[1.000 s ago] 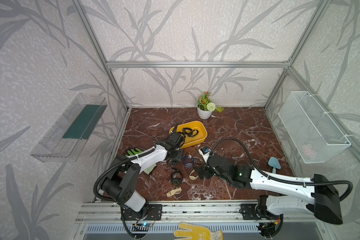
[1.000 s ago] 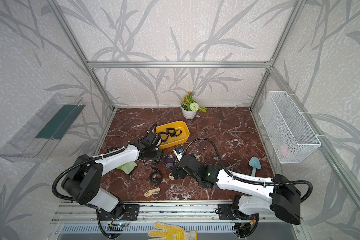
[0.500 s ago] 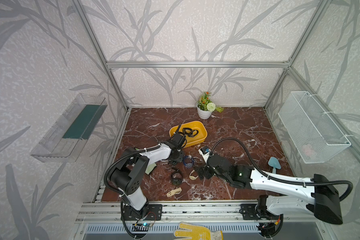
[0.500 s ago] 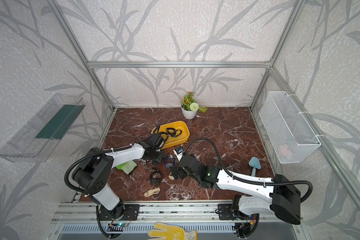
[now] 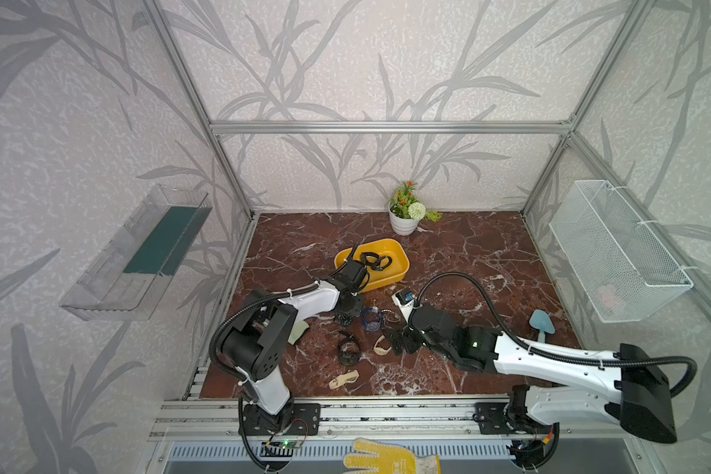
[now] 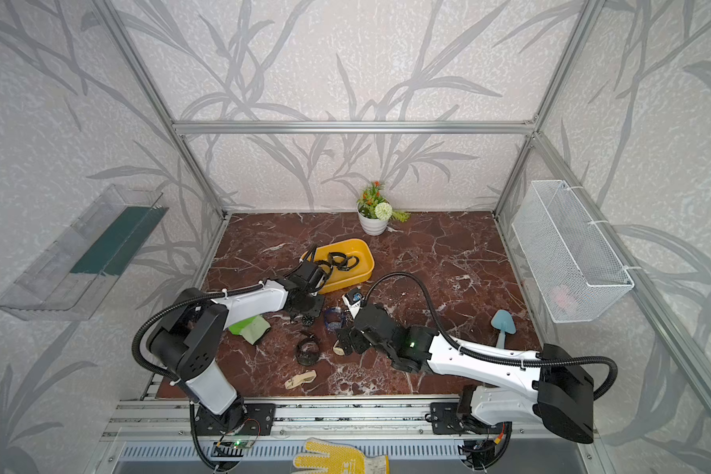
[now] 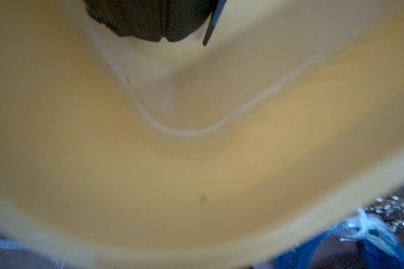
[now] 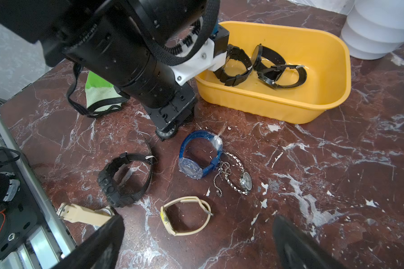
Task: Put the watch into the storage box
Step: Pick up the watch at the center of the board, then place the watch in the storage box.
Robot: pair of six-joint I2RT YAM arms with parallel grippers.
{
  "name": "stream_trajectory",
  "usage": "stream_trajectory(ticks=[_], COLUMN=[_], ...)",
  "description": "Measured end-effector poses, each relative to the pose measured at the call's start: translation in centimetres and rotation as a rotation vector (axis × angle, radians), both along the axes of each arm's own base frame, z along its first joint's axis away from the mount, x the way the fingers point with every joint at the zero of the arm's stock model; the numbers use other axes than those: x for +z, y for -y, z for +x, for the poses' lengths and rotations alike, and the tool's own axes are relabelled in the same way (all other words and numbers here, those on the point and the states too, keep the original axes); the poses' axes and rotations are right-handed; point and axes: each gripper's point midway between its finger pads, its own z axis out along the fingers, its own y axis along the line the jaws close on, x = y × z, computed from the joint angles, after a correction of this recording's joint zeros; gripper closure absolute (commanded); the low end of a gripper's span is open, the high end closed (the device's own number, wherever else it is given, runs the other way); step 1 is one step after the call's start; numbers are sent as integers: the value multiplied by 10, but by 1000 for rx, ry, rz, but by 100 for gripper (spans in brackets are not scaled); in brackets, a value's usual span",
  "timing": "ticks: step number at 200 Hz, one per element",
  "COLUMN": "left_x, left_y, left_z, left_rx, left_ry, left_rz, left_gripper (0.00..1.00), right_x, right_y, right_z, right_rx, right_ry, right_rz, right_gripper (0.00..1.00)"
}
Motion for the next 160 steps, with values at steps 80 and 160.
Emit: stream_trajectory(ticks=[80,160], left_x=[44,123], left_y=[-11,-5], left_z=[-8,6], left_rx=[30,17], left_ry=[85,244], left_rz=[-22,-98], left_gripper=[78,77], right_x=[0,0], right_y=[0,8], right_z=[0,11], right_rx=[-1,-48], right_ry=[0,-16], right_rz=[1,16], right_gripper=[1,1])
